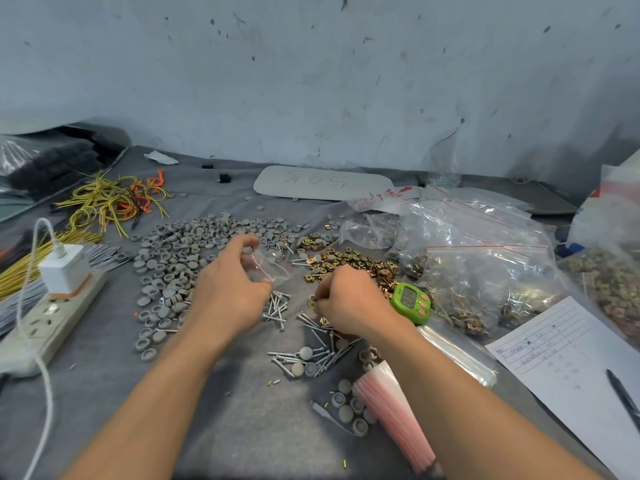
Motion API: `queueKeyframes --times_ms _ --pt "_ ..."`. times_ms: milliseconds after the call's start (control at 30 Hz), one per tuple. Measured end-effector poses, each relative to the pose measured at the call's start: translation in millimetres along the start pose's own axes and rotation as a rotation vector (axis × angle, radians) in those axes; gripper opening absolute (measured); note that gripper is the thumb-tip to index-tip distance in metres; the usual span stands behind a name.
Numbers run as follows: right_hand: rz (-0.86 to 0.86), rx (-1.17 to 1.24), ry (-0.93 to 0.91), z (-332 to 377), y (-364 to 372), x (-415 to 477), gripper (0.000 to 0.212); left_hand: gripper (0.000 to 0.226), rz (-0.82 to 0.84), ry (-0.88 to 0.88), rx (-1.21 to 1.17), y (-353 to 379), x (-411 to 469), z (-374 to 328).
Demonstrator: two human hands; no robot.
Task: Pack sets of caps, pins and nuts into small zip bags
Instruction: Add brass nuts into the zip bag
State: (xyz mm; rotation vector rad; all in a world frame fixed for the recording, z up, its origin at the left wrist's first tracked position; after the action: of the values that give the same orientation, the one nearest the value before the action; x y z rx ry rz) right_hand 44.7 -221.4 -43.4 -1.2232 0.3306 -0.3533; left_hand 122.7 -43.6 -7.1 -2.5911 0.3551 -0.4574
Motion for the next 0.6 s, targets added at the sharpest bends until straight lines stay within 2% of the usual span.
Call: queueKeyframes --times_ms 100,167,300,433,600 --pt "-0.043 0.257 0.054 -9.1 -12.9 -1.4 0.015 0.066 0.066 -0.003 0.050 7.9 -0.1 0.3" --pt "-0.009 0.415 0.066 -12.2 -15.2 -5.1 0.016 0.068 0.111 0.020 0.070 12.6 -1.4 -3.7" --pt "0.113 0.530 -0.027 -2.7 -11.4 -15.3 0.022 0.071 0.200 0.150 0.062 22.0 -9.4 -20.5" --pt "0.198 0.701 -0.111 10.3 -12.8 -22.0 0.020 0.050 0.218 0.298 0.053 24.2 -15.2 -36.0" --pt "0.247 0.796 -0.148 14.1 -18.0 -28.0 0.022 0.032 0.225 0.222 -0.132 22.4 -14.2 -34.9"
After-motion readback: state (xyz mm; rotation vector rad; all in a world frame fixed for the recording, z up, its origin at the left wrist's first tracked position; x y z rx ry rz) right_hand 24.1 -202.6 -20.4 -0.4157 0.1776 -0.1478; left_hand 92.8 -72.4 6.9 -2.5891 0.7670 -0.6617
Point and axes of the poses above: each hand's wrist, its own x-axis towards the middle knuckle, its own y-axis out of the palm, z = x × y, the point moved 8 cm from there along x, towards the middle knuckle, and after that the axes turned 10 degrees about -x, right-handed, at the moved point
